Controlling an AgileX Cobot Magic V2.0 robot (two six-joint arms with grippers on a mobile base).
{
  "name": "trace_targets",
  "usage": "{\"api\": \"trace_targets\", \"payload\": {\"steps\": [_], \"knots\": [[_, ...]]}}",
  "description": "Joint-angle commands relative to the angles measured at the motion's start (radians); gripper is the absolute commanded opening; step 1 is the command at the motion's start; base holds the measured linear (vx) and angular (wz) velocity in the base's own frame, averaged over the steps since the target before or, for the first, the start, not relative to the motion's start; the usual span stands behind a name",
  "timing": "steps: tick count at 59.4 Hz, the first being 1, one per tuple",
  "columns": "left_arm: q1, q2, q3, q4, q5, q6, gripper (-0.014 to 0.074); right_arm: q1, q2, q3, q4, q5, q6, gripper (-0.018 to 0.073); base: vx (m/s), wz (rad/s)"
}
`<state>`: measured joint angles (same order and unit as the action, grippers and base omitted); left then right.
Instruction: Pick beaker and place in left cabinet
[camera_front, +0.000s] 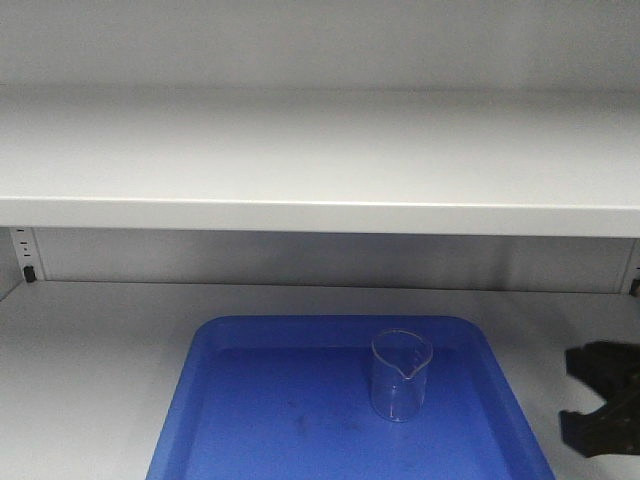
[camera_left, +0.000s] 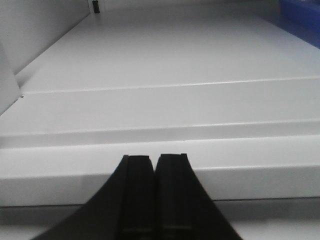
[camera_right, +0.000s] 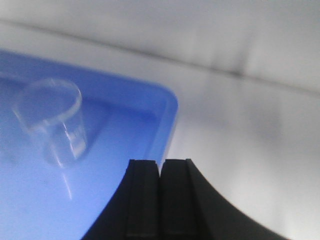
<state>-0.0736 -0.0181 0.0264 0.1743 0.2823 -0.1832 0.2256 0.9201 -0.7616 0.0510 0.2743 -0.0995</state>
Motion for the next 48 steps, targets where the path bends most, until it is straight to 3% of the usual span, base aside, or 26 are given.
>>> {"api": "trace_targets", "payload": {"steps": [1, 12, 34, 48], "knots": [[0.000, -0.009, -0.011, 0.000, -0.083, -0.004, 0.0004, -0.007, -0.084, -0.003, 0.013, -0.158, -0.017, -0.0008, 0.00, 0.00], [0.000, -0.009, -0.011, 0.000, -0.083, -0.004, 0.0004, -0.007, -0.309, 0.217, 0.018, -0.297, 0.043, -0.0008, 0.00, 0.00], [0.000, -0.009, -0.011, 0.000, -0.083, -0.004, 0.0004, -0.007, -0.887, 0.593, -0.005, -0.274, 0.057, -0.0008, 0.00, 0.00], [0.000, -0.010, -0.011, 0.000, -0.083, -0.004, 0.0004, -0.008, -0.924, 0.799, -0.010, -0.469, 0.070, -0.0008, 0.00, 0.00]]}}
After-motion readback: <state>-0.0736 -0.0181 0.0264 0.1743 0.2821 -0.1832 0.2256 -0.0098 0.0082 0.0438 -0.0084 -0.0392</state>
